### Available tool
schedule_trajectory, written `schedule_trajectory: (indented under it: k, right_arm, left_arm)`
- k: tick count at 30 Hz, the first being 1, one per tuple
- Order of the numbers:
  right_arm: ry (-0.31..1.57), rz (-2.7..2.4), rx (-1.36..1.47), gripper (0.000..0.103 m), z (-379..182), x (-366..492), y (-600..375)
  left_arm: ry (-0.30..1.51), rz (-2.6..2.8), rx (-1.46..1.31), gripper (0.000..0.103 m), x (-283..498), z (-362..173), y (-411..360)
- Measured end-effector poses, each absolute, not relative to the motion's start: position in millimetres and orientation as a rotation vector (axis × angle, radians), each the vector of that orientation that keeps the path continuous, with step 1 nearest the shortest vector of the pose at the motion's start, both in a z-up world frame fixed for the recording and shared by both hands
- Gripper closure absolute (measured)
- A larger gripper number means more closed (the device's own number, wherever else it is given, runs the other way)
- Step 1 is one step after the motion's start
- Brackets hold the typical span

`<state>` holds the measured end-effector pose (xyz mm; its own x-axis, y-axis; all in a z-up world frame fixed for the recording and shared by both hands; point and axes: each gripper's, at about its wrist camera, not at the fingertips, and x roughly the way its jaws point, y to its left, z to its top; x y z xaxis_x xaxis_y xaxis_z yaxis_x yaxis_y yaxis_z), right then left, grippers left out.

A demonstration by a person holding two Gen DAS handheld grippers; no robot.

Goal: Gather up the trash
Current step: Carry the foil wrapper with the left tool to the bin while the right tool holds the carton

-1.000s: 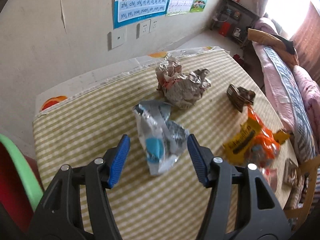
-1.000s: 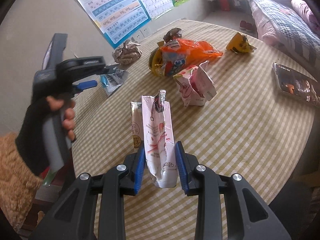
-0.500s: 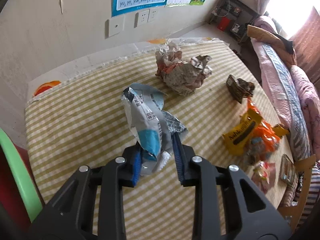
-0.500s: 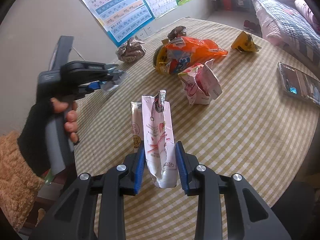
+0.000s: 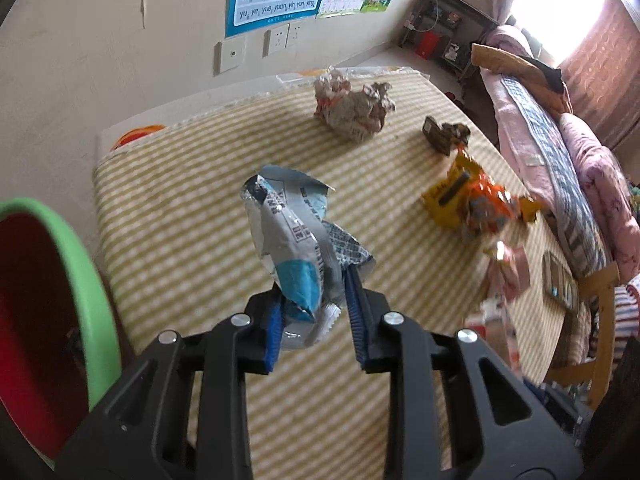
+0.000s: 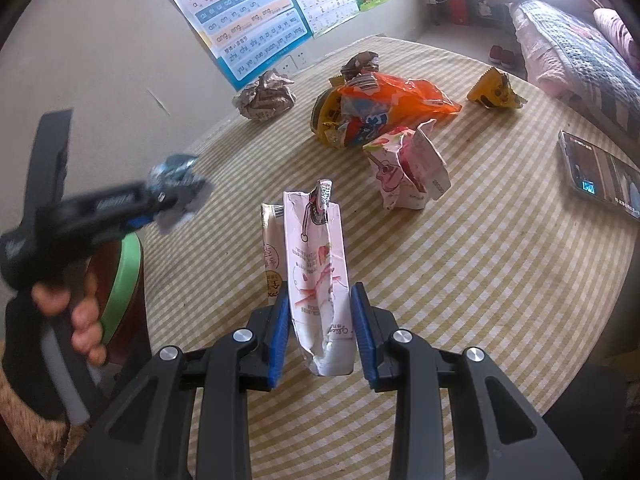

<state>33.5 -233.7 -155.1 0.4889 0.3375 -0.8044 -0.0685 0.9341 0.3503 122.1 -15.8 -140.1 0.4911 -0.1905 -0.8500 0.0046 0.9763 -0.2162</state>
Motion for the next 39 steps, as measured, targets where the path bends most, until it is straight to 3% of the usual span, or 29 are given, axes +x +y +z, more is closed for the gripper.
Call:
schedule_trajectory:
  k: [12,39]
  right_arm:
    - [1.031,0.253,0.264,0.073,-155.7,34.6,-229.8]
    - [0.999,0.244,0.161,0.074,-139.2,31.7,-212.1]
  left_arm:
    - [1.058,-0.094,-0.280,0.076,73.8,-141.4,-2.5]
    - [0.985,-0.077,-0.303,0.076,62.8,-124.9,14.2]
